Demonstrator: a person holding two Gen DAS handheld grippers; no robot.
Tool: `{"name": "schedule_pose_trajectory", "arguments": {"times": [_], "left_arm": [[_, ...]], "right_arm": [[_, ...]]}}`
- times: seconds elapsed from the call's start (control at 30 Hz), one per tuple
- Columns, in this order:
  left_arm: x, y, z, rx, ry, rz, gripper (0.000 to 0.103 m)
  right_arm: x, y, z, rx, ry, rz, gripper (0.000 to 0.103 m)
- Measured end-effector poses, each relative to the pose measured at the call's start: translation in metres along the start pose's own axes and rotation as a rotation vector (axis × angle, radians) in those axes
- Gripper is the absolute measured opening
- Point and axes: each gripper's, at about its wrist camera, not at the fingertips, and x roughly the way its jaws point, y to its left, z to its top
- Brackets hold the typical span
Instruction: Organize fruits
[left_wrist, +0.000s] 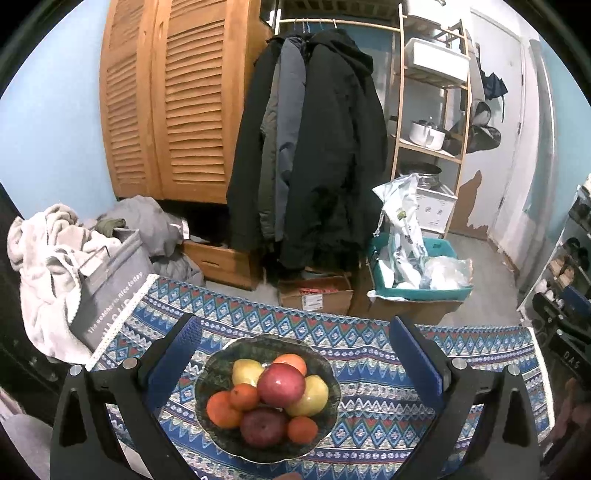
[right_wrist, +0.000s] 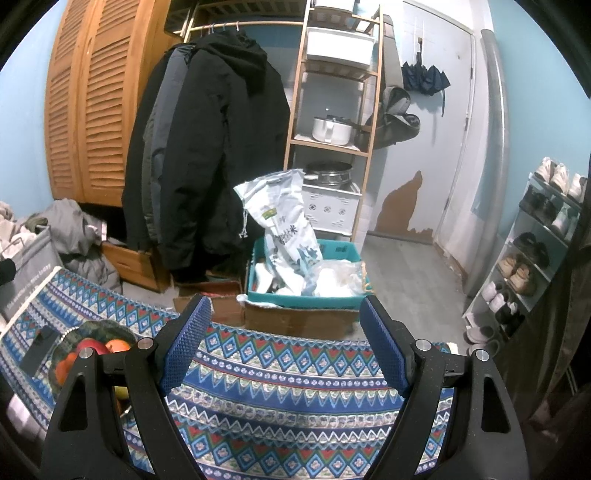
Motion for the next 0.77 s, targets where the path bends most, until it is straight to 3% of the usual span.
{"name": "schedule_pose_trajectory", "arguments": {"times": [0.33,0.77], "left_arm": [[-0.0072,-0.0074,0.0012,0.049,-0.036,0.032,0.102],[-0.0086,-0.0055,0.0023,0.032,-0.042,0.019,0.102]], "right_arm": [[-0.0009,-0.001,0.0006,-0.004,-0.001,-0.002,0.082],[-0.0024,-0.0033,0.0007,-0.004,-0.003,-0.001,0.082]]}}
